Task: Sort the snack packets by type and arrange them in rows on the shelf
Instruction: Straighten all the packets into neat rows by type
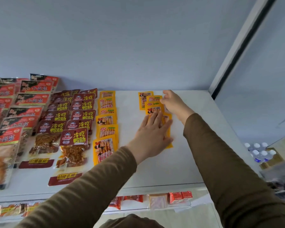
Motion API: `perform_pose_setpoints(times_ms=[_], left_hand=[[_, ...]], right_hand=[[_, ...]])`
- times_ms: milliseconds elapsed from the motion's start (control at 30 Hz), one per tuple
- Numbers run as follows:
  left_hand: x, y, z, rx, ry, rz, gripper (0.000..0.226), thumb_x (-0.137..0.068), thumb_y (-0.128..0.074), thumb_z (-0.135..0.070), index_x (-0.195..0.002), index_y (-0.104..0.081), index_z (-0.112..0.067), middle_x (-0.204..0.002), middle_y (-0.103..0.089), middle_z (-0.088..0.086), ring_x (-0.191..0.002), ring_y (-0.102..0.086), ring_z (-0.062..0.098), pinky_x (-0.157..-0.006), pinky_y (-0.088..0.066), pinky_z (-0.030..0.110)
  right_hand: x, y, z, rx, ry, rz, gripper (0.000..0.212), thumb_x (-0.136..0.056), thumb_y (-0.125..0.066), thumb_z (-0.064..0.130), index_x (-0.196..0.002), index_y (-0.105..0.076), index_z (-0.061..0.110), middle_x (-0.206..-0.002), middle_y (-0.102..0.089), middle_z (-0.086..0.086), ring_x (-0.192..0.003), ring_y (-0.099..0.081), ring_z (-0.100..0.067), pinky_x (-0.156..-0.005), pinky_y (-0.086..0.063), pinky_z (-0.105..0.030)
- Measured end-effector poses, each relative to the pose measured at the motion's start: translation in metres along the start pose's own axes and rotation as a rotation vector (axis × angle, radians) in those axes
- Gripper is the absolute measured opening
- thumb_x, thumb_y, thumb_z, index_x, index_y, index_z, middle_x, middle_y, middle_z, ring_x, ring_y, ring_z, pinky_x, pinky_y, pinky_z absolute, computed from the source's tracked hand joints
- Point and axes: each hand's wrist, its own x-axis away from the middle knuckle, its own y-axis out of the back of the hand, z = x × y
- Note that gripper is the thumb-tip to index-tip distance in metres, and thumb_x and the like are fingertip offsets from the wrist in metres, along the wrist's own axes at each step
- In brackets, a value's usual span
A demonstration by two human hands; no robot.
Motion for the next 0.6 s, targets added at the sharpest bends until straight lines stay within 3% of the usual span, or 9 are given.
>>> perform_pose_setpoints(times_ms=[67, 167, 267, 333, 400, 500, 600], left_hand=[[-0.001, -0.002, 0.0, -0.028, -0.036, -0.039, 0.065, -0.106, -0.023, -0.057, -0.163, -0.009, -0.03, -0.172, 0.005, 0.01, -0.158, 0.013, 0.028, -0.127, 0.007, 0.049], [-0.003, -0.002, 0.001, -0.027, -0.053, -0.06, 0.063, -0.106, -0.023, -0.057, -0.163, -0.013, -0.032, -0.173, -0.001, 0.006, -0.158, 0.012, 0.026, -0.127, 0.008, 0.05], [-0.002, -0.003, 0.001, -0.006, -0.044, -0.046, 0.062, -0.105, -0.027, -0.057, -0.162, -0.017, -0.036, -0.173, -0.003, 0.002, -0.158, 0.01, 0.025, -0.127, 0.005, 0.052], [-0.001, -0.002, 0.003, 0.004, -0.037, -0.048, 0.062, -0.104, -0.029, -0.058, -0.161, -0.019, -0.038, -0.172, -0.005, 0.0, -0.158, 0.008, 0.024, -0.127, 0.004, 0.053], [0.002, -0.001, 0.009, 0.005, -0.029, -0.063, 0.062, -0.103, -0.03, -0.058, -0.16, -0.021, -0.039, -0.172, -0.007, -0.001, -0.158, 0.007, 0.024, -0.127, 0.003, 0.053], [0.008, -0.001, 0.019, 0.015, -0.033, -0.069, 0.061, -0.102, -0.03, -0.059, -0.16, -0.021, -0.04, -0.172, -0.008, -0.002, -0.159, 0.006, 0.023, -0.127, 0.0, 0.052], [0.01, -0.001, 0.024, 0.045, -0.043, -0.057, 0.061, -0.102, -0.029, -0.06, -0.159, -0.021, -0.041, -0.172, -0.009, -0.003, -0.158, 0.006, 0.022, -0.127, -0.001, 0.051]], right_hand=[[-0.007, 0.001, 0.007, 0.023, 0.019, 0.001, 0.053, -0.103, -0.053, 0.023, -0.153, -0.037, 0.018, -0.152, -0.046, -0.009, -0.131, -0.052, -0.027, -0.109, -0.045, -0.043], [-0.015, 0.003, 0.013, 0.034, 0.038, 0.032, 0.05, -0.1, -0.058, 0.029, -0.147, -0.044, 0.021, -0.142, -0.054, -0.009, -0.122, -0.058, -0.028, -0.105, -0.049, -0.046], [-0.016, 0.0, 0.009, 0.004, 0.01, 0.066, 0.042, -0.094, -0.068, 0.032, -0.132, -0.052, 0.023, -0.122, -0.063, -0.007, -0.103, -0.067, -0.026, -0.082, -0.06, -0.044], [-0.018, -0.003, 0.009, -0.015, 0.028, 0.052, 0.038, -0.093, -0.07, 0.03, -0.126, -0.052, 0.021, -0.113, -0.063, -0.006, -0.088, -0.068, -0.023, -0.062, -0.055, -0.035], [-0.022, -0.006, 0.012, -0.055, 0.065, 0.03, 0.033, -0.095, -0.068, 0.026, -0.123, -0.051, 0.017, -0.11, -0.062, -0.008, -0.071, -0.063, -0.02, -0.052, -0.049, -0.031], [-0.024, -0.012, 0.014, -0.056, 0.091, 0.027, 0.021, -0.099, -0.063, 0.022, -0.116, -0.051, 0.018, -0.104, -0.062, -0.008, -0.068, -0.064, -0.021, -0.053, -0.055, -0.032], [-0.026, -0.015, 0.01, 0.106, 0.109, -0.006, 0.016, -0.097, -0.063, 0.022, -0.111, -0.054, 0.02, -0.109, -0.064, -0.006, -0.086, -0.069, -0.026, -0.069, -0.062, -0.041]])
